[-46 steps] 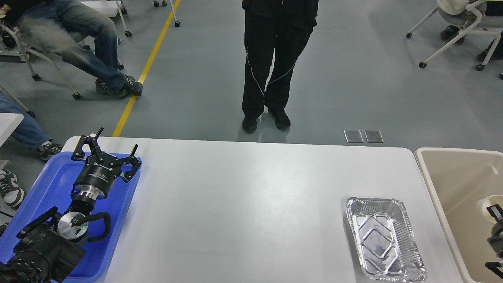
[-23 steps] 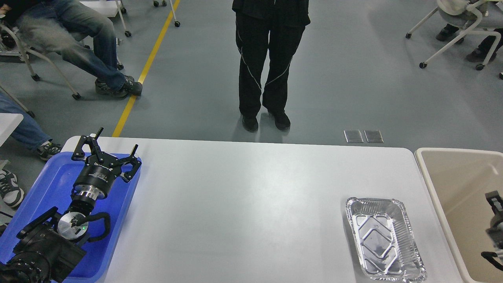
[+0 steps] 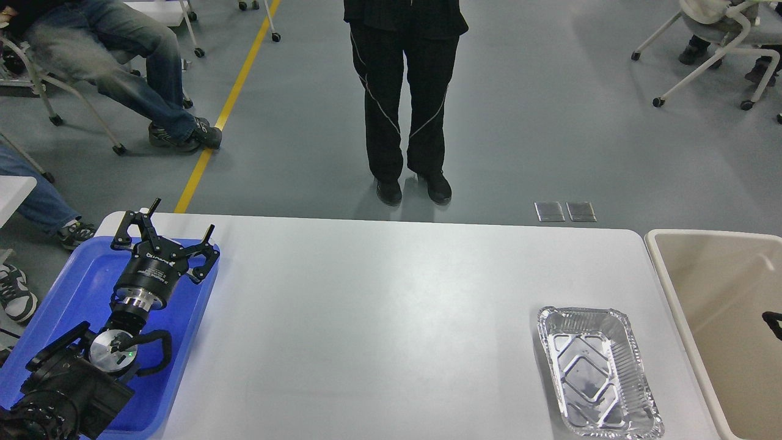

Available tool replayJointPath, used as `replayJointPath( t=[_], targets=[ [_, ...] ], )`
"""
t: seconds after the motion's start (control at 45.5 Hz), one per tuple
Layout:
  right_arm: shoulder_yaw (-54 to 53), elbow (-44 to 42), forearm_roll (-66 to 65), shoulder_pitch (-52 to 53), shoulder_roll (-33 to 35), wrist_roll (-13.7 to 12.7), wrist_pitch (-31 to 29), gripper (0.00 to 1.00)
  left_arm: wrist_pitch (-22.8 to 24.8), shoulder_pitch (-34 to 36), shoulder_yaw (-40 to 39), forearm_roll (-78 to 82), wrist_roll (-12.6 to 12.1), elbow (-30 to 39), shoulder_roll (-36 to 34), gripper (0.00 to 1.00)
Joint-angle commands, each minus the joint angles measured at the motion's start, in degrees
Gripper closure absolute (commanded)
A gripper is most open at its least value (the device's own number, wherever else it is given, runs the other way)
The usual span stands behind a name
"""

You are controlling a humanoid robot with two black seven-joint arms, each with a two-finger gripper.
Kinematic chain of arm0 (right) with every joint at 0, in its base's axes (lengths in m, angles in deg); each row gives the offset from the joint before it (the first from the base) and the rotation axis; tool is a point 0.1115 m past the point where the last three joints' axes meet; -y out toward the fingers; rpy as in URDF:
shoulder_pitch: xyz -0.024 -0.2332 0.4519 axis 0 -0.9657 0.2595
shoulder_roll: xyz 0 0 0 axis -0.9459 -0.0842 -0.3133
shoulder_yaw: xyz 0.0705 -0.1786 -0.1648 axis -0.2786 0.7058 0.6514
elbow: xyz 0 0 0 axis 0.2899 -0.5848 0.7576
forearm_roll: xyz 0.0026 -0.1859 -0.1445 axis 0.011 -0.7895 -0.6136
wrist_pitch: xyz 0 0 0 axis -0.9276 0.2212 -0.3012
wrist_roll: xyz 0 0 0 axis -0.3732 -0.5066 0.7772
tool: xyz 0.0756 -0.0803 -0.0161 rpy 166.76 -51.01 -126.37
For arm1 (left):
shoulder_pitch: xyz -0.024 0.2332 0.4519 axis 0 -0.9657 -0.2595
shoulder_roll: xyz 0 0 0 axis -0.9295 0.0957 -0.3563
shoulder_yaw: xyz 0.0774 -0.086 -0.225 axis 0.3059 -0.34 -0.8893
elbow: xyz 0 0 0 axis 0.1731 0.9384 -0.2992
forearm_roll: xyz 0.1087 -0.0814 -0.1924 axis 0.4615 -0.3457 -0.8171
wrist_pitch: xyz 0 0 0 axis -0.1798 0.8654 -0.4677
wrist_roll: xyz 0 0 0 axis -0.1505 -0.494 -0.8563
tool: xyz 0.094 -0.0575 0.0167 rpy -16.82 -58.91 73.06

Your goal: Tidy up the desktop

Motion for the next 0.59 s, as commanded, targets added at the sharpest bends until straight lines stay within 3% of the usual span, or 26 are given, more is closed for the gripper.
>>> replayJointPath(
  t=[0.0, 0.088, 0.308, 0.571],
  targets=[
    [-10.87, 9.82, 0.00, 4.81, 4.49, 2.52, -0.50, 0.00, 0.00, 0.00, 0.00, 0.00, 0.00, 0.00, 0.00, 0.00],
    [-18.44, 15.27, -0.35, 4.73, 5.72, 4.19, -0.59, 0.00, 0.00, 0.00, 0.00, 0.00, 0.00, 0.00, 0.00, 0.00],
    [-28.99, 27.67, -1.05, 3.85, 7.48, 5.07, -0.59, 0.00, 0.00, 0.00, 0.00, 0.00, 0.00, 0.00, 0.00, 0.00],
    [-31.72, 33.30, -1.05, 3.76, 7.04, 13.33, -4.89, 0.00, 0.00, 0.00, 0.00, 0.00, 0.00, 0.00, 0.00, 0.00]
  ],
)
